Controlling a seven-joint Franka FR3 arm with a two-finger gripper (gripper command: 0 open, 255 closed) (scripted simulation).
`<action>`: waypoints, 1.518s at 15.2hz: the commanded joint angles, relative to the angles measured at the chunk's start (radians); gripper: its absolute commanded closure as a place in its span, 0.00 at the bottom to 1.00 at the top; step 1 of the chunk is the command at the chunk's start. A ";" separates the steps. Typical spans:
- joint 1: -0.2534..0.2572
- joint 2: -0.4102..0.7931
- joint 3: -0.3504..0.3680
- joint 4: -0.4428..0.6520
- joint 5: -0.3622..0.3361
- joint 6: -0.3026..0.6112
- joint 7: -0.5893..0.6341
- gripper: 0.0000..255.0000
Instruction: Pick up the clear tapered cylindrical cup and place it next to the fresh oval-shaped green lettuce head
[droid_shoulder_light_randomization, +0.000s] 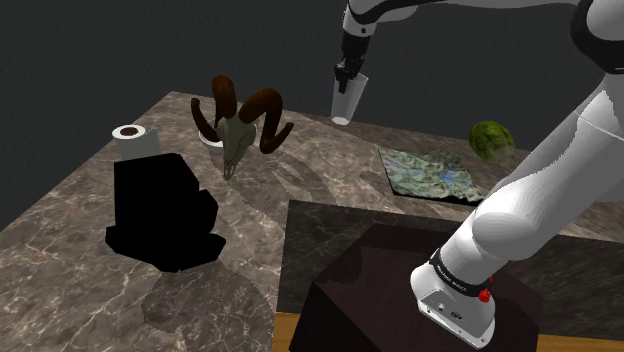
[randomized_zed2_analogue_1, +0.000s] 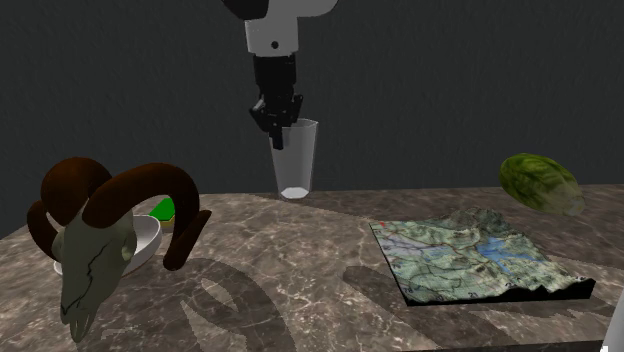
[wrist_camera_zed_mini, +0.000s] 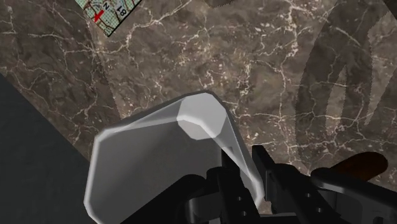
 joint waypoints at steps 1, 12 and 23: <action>0.000 -0.002 0.000 0.029 0.001 -0.030 -0.004 1.00; 0.002 -0.001 0.002 0.178 0.006 -0.177 -0.017 1.00; -0.029 -0.025 -0.032 0.253 0.007 -0.269 -0.092 1.00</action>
